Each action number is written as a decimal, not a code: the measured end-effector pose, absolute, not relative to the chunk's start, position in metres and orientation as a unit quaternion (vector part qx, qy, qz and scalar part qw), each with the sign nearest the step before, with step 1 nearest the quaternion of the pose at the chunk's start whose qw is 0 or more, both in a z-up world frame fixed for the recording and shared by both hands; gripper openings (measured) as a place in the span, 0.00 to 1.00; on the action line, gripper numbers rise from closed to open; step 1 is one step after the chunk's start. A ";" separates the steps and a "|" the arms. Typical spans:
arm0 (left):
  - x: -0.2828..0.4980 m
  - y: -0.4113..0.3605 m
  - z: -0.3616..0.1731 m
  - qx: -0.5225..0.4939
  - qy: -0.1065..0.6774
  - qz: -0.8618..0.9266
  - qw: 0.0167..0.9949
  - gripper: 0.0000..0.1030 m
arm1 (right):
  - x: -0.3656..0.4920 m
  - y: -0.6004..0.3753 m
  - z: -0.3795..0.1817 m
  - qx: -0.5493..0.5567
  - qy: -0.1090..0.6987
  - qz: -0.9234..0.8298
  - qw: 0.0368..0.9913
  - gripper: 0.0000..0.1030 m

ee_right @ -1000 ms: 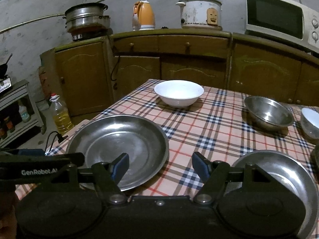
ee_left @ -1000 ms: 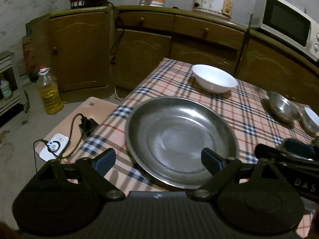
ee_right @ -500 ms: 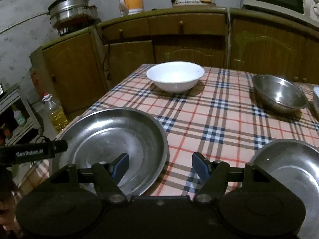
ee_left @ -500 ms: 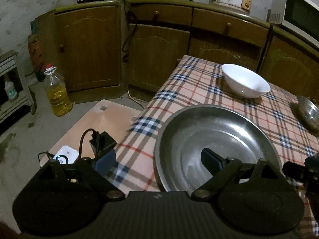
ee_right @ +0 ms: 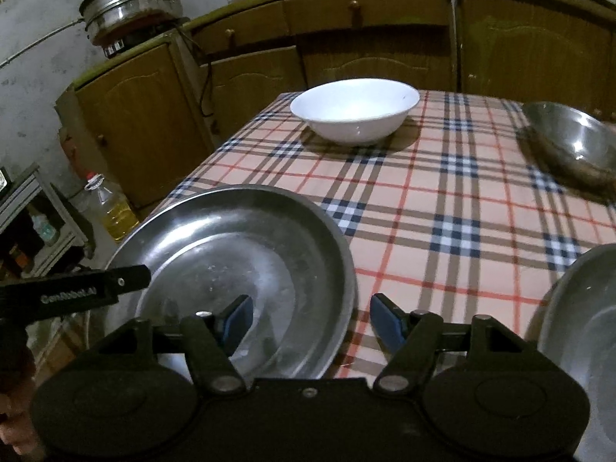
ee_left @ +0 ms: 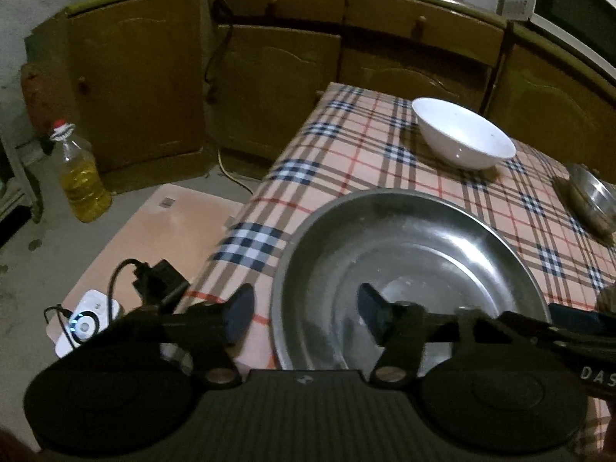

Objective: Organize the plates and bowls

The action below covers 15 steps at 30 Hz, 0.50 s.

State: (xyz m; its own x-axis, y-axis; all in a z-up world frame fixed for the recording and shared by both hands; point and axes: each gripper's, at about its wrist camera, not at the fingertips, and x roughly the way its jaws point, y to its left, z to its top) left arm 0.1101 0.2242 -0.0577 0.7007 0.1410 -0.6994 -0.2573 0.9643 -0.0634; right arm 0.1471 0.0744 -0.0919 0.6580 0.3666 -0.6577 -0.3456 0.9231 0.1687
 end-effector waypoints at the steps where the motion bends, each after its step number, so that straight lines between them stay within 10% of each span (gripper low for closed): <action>1: 0.110 0.224 -0.058 -0.078 0.373 0.107 0.918 0.44 | 0.149 0.075 -0.093 0.018 0.367 0.199 0.908 0.76; 9: 0.108 0.227 -0.058 -0.083 0.366 0.116 0.920 0.27 | 0.151 0.073 -0.095 0.024 0.370 0.180 0.911 0.39; 15: 0.101 0.220 -0.054 -0.070 0.355 0.110 0.926 0.24 | 0.144 0.062 -0.089 0.025 0.355 0.172 0.919 0.33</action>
